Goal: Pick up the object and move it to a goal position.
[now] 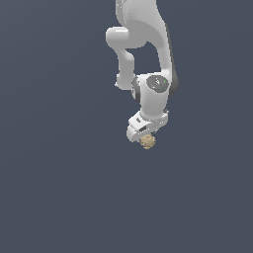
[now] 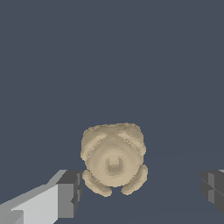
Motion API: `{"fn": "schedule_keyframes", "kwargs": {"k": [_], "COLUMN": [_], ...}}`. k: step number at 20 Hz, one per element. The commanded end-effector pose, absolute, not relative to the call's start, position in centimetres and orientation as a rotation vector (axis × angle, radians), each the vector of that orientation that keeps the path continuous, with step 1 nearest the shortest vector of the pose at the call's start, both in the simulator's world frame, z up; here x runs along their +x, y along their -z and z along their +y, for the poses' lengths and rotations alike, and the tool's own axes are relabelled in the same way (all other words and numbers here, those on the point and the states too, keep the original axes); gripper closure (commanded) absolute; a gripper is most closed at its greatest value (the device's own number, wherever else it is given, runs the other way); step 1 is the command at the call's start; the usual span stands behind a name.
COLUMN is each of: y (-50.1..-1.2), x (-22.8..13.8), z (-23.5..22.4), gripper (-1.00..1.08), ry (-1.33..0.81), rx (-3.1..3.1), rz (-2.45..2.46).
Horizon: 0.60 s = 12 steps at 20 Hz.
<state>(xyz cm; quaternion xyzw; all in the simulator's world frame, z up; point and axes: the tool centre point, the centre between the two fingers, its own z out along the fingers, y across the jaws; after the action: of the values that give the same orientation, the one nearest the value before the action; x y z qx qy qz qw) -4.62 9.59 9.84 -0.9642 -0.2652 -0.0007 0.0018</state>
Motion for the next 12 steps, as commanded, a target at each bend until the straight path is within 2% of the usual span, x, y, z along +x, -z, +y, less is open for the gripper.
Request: {"fn": "schedule_keyframes", "kwargs": {"k": [1,12], "y": [-9.3,-8.2], "x": [-5.2,-5.6], "z": [10.4,11.0], "gripper": [-0.92,-0.92], "ry": [0.001,-0.001], "rx": [-3.006,-2.993], "rz": [-0.909,-0.954]}}
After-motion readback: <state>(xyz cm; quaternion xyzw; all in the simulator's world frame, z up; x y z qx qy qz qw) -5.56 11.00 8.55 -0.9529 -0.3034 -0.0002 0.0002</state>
